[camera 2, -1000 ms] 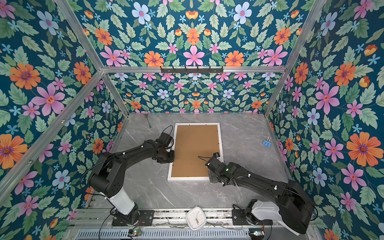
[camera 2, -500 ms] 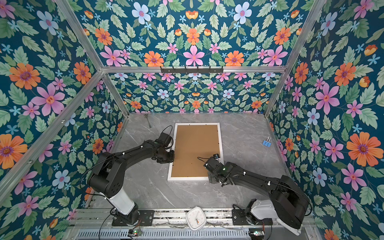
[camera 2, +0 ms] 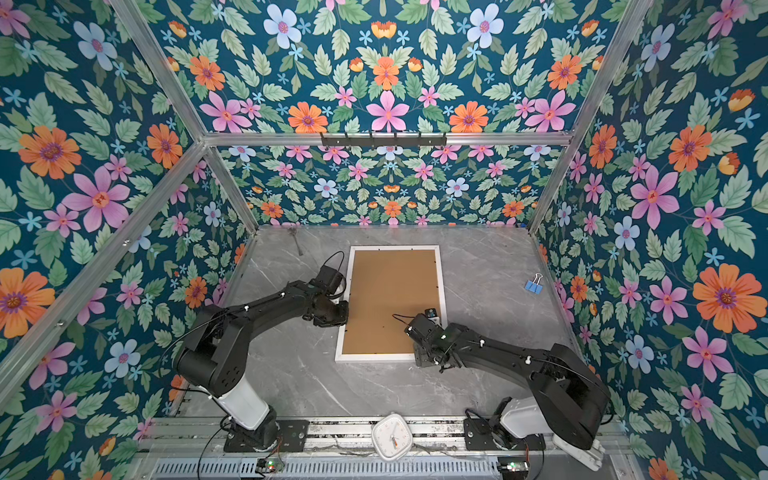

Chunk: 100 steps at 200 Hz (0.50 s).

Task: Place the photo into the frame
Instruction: 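Move the right gripper to the frame corner nearest the robot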

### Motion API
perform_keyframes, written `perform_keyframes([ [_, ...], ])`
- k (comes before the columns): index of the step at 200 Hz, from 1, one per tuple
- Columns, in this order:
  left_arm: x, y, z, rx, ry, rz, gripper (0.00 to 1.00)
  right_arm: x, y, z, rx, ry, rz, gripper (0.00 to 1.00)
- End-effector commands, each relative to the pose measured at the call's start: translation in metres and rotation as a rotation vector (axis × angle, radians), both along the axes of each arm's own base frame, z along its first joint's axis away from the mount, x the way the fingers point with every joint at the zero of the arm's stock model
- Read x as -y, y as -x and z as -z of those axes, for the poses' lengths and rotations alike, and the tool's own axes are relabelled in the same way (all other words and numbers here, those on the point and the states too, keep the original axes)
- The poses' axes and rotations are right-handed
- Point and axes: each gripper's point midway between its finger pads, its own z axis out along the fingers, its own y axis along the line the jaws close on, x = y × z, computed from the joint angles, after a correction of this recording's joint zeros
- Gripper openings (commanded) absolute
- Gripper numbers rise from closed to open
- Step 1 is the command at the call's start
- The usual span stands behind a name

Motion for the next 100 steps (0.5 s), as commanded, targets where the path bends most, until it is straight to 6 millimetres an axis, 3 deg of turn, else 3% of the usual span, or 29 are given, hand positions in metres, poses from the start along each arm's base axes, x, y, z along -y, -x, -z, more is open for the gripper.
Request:
perform_keyframes([
  [1,-0.0056,0.0083,0.0096,-0.040,-0.024,-0.016,0.13,0.0043,-0.0035,-0.0006,0.017,0.022,0.030,0.85],
  [100,-0.0041,0.0078,0.0098,-0.041,-0.017,-0.014,0.13,0.0089,-0.0090,-0.0023,0.044,0.048,0.058,0.85],
])
